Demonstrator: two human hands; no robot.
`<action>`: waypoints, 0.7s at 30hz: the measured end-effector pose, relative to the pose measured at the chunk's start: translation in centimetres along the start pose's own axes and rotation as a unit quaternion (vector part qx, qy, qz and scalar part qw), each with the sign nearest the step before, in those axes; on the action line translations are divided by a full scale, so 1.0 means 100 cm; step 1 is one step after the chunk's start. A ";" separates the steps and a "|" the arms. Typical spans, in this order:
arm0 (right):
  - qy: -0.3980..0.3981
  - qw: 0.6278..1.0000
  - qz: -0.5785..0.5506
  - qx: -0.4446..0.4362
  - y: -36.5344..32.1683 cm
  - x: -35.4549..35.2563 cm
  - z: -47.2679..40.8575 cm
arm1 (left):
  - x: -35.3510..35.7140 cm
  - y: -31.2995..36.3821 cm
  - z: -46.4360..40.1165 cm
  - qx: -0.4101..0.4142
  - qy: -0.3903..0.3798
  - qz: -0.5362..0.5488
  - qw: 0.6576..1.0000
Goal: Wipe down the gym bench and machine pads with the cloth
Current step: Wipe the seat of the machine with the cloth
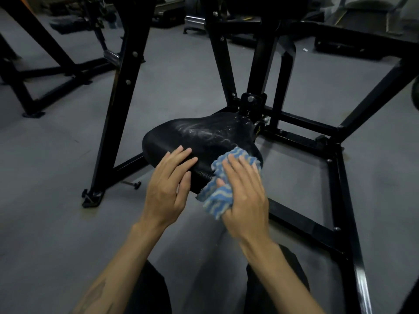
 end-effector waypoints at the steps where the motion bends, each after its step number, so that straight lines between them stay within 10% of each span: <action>1: -0.004 0.999 0.021 -0.024 -0.011 0.003 0.003 | -0.002 -0.002 0.001 -0.005 0.006 -0.002 1.000; 21: -0.310 0.920 0.192 -0.139 -0.050 0.055 -0.020 | -0.024 -0.035 0.011 -0.103 0.034 -0.003 0.994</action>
Point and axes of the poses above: each hand's wrist, its own z-axis away from the middle knuckle, its own x-axis out of the palm, y = z × x, the point moved 9 cm from there along -z, towards the middle knuckle, and after that the axes turned 7 degrees about y, right-handed, at the moved point
